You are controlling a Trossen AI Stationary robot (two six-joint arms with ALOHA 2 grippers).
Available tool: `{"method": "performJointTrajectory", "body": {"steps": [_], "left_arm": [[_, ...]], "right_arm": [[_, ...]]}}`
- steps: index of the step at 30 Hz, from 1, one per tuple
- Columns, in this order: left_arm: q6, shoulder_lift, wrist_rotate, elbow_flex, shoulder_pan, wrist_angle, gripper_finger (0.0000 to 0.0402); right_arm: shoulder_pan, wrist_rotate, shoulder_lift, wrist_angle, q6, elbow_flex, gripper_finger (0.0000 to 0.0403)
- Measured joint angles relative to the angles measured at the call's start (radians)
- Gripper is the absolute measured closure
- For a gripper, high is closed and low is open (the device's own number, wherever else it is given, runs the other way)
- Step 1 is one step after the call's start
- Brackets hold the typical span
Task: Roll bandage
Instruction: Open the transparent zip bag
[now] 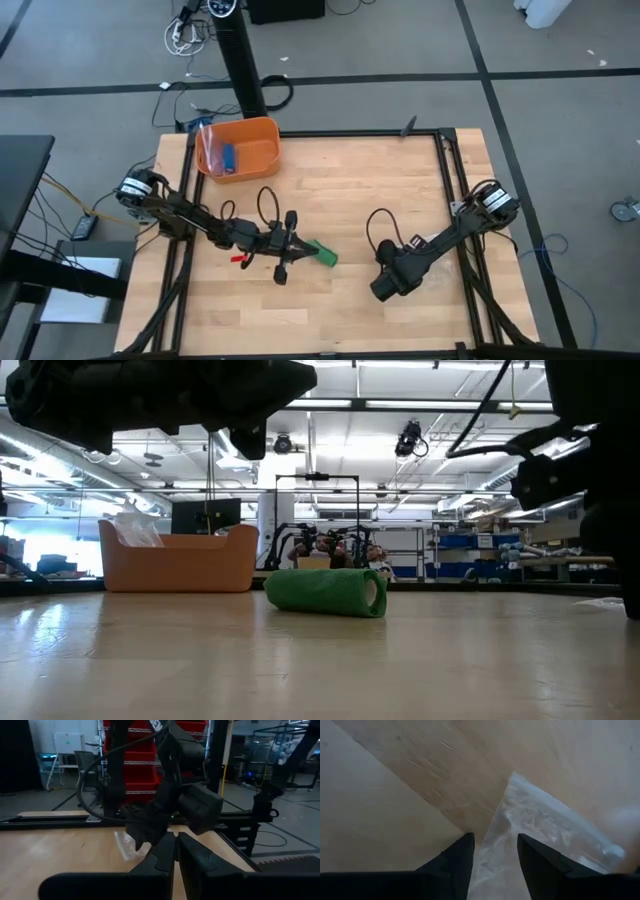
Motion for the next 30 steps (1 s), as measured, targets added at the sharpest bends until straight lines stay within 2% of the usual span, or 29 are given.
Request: {"method": "performJointTrajectory", "body": {"steps": [9,12,16,20,24,30], "left_arm": [[0.004,0.001,0.036,0.0,-0.003,0.0,0.037],[0.005,0.001,0.035,0.0,-0.003,0.0,0.037],[0.006,0.001,0.035,0.0,-0.005,0.002,0.037],[0.007,0.001,0.035,0.0,-0.006,-0.011,0.037],[0.004,0.001,0.033,0.0,-0.006,-0.043,0.0371],[0.01,0.001,0.016,0.0,-0.006,0.01,0.0371]], "right_arm": [[-0.002,-0.009,-0.004,0.014,0.049,-0.009,0.026],[-0.006,-0.012,-0.004,0.016,0.048,-0.009,0.0299],[-0.011,-0.006,-0.002,0.018,0.017,-0.012,0.0384],[-0.019,0.007,0.0,0.008,-0.02,-0.011,0.0393],[-0.008,0.076,0.001,-0.004,-0.055,0.056,0.0399],[0.045,0.256,0.001,-0.103,-0.116,0.275,0.0401]]}}
